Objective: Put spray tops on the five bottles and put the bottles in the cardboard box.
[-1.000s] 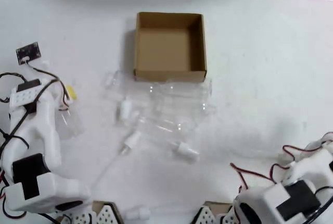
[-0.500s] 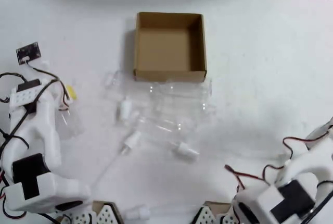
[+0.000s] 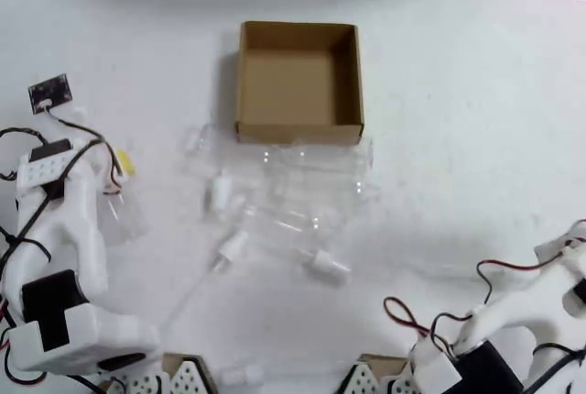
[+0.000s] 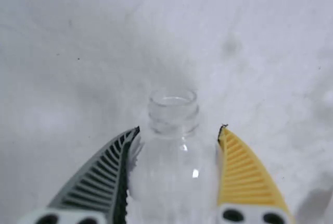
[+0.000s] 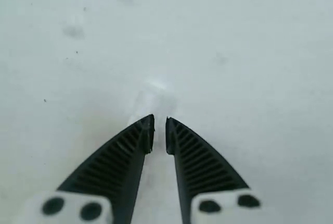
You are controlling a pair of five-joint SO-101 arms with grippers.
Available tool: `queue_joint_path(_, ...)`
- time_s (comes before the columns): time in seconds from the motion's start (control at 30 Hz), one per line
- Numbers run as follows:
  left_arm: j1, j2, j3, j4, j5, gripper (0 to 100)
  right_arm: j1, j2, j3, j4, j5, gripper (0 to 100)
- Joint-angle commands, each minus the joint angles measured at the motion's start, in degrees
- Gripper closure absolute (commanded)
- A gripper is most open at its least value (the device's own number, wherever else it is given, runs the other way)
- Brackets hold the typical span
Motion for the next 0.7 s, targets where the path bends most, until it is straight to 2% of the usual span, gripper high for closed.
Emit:
queue_joint_path(0.0, 0.6, -0.4, -0.1, -0.7, -0.8, 94, -4.2, 0.1, -0.3, -2.2, -2.8, 90.1)
queue_joint_path(0.17, 0.4, -0.4, -0.1, -0.7, -0.8, 94, -7.7, 2.0, -0.1, -2.2, -2.9, 76.1)
queue_joint_path(0.47, 0.5, -0.4, -0.1, -0.7, -0.9, 94, -8.2, 8.4, -0.4, -2.8, -2.9, 75.9)
queue_joint_path(0.67, 0.5, -0.4, -0.1, -0.7, -0.9, 94, -10.7, 16.7, -0.6, -10.9, -2.9, 75.9)
